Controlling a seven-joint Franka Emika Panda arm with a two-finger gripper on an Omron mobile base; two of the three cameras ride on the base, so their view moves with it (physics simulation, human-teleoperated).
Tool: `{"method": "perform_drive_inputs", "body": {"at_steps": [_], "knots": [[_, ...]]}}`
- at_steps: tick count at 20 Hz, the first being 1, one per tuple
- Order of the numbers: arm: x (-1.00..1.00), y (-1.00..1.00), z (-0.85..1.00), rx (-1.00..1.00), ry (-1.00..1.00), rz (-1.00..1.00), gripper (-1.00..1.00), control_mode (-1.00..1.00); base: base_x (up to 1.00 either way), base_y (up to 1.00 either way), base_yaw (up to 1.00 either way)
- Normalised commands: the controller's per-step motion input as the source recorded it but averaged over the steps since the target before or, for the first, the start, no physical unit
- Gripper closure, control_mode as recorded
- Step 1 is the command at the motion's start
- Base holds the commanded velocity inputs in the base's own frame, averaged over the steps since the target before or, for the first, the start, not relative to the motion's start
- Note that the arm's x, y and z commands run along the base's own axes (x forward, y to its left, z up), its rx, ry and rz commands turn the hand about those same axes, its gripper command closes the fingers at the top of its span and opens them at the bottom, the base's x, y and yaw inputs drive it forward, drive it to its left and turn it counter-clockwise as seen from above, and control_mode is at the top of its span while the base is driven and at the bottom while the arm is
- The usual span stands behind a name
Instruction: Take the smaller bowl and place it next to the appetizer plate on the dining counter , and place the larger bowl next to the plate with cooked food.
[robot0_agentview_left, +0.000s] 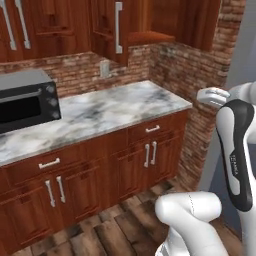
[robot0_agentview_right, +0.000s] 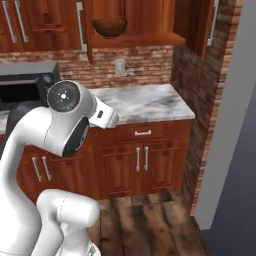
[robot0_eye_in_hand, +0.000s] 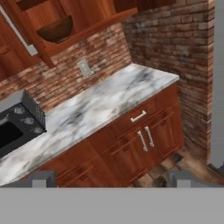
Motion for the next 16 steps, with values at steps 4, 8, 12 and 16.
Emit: {"method": "perform_drive_inputs", "body": {"at_steps": [4,8,12,16], "knots": [[0.0,0.0,0.0,0.0,0.0,0.0,-1.0,1.0,0.47,-0.95,0.38],[0.0,0.0,0.0,0.0,0.0,0.0,-1.0,1.0,0.79,-0.76,0.43],[0.0,0.0,0.0,0.0,0.0,0.0,-1.0,1.0,0.8,-0.29,0.36],[0.0,0.0,0.0,0.0,0.0,0.0,-1.0,1.0,0.73,-0.19,0.36]]}}
